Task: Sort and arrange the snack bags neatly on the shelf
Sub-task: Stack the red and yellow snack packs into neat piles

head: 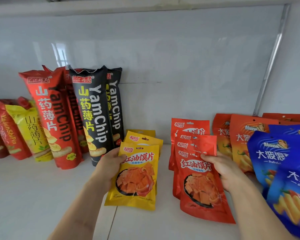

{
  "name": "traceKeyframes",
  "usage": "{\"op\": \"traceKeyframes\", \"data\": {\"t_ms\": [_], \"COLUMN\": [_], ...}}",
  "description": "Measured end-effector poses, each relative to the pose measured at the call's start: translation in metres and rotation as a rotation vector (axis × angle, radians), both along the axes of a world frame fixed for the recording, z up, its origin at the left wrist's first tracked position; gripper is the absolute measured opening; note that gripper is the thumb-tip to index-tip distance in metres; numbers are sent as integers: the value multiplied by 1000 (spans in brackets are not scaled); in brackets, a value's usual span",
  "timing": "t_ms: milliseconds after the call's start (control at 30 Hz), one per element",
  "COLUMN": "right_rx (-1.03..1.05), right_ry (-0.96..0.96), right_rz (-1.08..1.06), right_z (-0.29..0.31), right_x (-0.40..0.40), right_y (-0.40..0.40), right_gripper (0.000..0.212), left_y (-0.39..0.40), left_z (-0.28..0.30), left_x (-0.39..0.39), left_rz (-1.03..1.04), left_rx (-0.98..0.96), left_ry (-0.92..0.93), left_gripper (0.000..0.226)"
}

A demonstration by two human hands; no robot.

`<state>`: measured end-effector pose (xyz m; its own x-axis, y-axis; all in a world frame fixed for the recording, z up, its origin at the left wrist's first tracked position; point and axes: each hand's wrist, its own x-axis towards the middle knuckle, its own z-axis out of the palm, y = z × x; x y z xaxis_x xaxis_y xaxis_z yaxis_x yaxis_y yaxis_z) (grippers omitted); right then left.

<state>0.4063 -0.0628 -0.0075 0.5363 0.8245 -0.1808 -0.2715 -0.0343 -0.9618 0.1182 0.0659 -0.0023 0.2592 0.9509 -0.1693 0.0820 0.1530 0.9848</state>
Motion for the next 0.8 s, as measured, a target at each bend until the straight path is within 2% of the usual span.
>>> {"op": "traceKeyframes", "data": {"t_ms": [167, 400, 533, 800], "right_rx": [-6, -15, 7, 17], "right_ry": [-18, -38, -54, -172], "right_rz": [3, 5, 20, 39], "right_z": [-1, -5, -7, -9], "right_x": [-14, -16, -17, -9], "right_y": [22, 56, 73, 89], "right_gripper": [22, 19, 15, 21], "left_y": [16, 22, 21, 23], "left_z": [-11, -20, -24, -29], "left_x": [-20, -15, -11, -4], "left_rz": [-24, 35, 110, 197], "left_rx": [36, 296, 318, 374], "left_ry": [115, 457, 504, 559], "left_gripper": [24, 28, 30, 38]}}
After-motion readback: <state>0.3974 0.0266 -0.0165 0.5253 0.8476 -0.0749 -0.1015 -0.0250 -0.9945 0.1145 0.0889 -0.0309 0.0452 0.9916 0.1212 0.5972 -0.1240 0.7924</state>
